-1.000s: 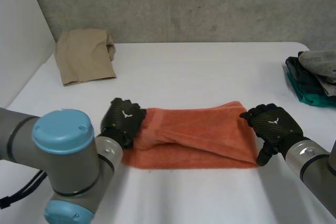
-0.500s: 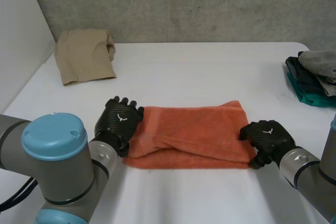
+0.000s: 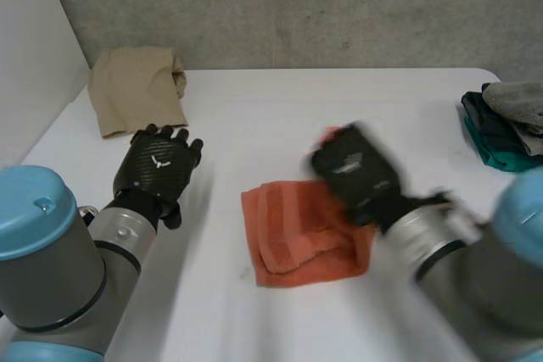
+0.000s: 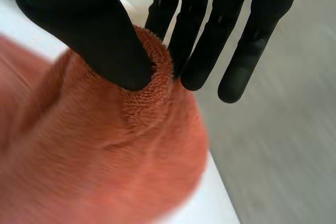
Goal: Fold the laundry.
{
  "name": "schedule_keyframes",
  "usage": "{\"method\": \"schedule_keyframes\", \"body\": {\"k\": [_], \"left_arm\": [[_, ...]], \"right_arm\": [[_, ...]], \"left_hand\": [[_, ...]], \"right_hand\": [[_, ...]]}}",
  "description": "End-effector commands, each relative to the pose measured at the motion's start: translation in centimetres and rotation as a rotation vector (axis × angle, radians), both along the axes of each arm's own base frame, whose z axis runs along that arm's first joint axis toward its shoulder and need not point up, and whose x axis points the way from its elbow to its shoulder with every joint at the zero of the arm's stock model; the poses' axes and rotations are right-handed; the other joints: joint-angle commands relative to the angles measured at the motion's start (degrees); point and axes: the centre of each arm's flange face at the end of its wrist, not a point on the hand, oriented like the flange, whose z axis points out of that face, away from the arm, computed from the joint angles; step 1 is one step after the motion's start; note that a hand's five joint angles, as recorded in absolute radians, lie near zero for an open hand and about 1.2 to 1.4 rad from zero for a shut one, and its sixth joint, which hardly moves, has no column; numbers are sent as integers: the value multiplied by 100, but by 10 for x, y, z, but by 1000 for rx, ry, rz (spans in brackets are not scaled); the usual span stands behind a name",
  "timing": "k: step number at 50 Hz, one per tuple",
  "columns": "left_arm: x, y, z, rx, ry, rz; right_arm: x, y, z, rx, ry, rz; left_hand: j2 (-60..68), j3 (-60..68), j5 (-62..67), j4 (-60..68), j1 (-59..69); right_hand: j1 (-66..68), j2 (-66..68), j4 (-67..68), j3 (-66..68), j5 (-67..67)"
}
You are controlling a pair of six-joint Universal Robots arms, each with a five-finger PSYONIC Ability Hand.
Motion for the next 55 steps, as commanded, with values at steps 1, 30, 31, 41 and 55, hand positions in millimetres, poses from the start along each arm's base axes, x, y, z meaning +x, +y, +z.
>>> {"method": "schedule_keyframes", "body": {"k": [1,30,31,41,55], "left_arm": [[-3,-3,6,11,88,8],[-81,40,3,288,395,-59],[-80,41,-1,308,403,-41],[-83,51,-42,440,386,16],[-86,45,-73,482,201,32]], "right_arm": [[51,72,-65,116,114,302],[-2,-50,1,692,-255,-178],[1,-53,2,713,-247,-164],[14,-64,-31,849,-104,-136],[-6,-84,-60,605,91,-265]], "left_hand": [[-136,-176,-90,-126,-235],[-52,-92,-5,-42,-151],[-52,-92,-5,-42,-151],[-18,-59,28,-9,-118],[150,109,196,159,50]], "right_hand": [[2520,1294,1137,1185,1295],[-4480,-5706,-5863,-5815,-5705],[-4480,-5706,-5863,-5815,-5705],[-4480,-5706,-5863,-5815,-5705],[-4480,-5706,-5863,-5815,-5705]]}}
